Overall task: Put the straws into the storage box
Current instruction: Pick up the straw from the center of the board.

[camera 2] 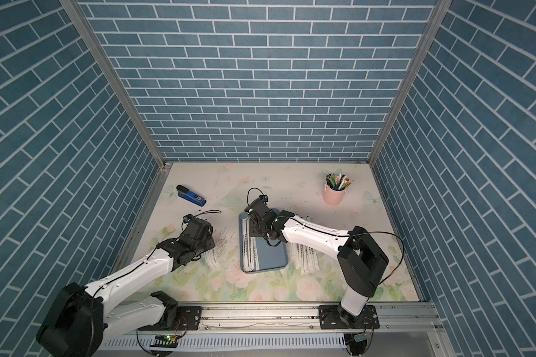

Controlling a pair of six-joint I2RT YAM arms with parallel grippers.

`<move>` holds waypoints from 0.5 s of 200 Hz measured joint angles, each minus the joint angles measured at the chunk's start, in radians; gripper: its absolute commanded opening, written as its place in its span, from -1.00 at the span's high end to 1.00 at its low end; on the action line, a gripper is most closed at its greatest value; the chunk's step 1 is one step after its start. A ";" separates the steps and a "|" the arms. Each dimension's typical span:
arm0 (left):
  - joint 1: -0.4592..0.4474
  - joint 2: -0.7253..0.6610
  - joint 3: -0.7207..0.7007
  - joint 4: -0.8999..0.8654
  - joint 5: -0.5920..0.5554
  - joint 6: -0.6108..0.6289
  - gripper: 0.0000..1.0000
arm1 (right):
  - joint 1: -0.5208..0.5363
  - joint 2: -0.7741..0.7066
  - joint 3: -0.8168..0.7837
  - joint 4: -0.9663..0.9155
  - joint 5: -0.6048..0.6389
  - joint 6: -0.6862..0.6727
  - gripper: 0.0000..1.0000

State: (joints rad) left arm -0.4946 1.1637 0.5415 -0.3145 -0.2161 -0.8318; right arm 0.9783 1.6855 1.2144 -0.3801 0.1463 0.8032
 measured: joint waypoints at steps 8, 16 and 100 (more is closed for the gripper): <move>0.001 0.026 0.008 0.003 0.009 0.007 0.19 | -0.001 -0.001 -0.008 0.002 0.002 0.000 0.37; 0.003 0.050 0.016 0.007 0.016 0.013 0.20 | -0.001 -0.001 -0.020 0.004 0.003 0.000 0.37; 0.013 0.167 0.045 0.062 0.064 0.045 0.29 | -0.020 -0.003 -0.086 0.013 0.005 0.000 0.43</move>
State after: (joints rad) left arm -0.4816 1.3312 0.5861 -0.2523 -0.1524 -0.7872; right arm 0.9585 1.6825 1.1282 -0.3676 0.1509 0.8028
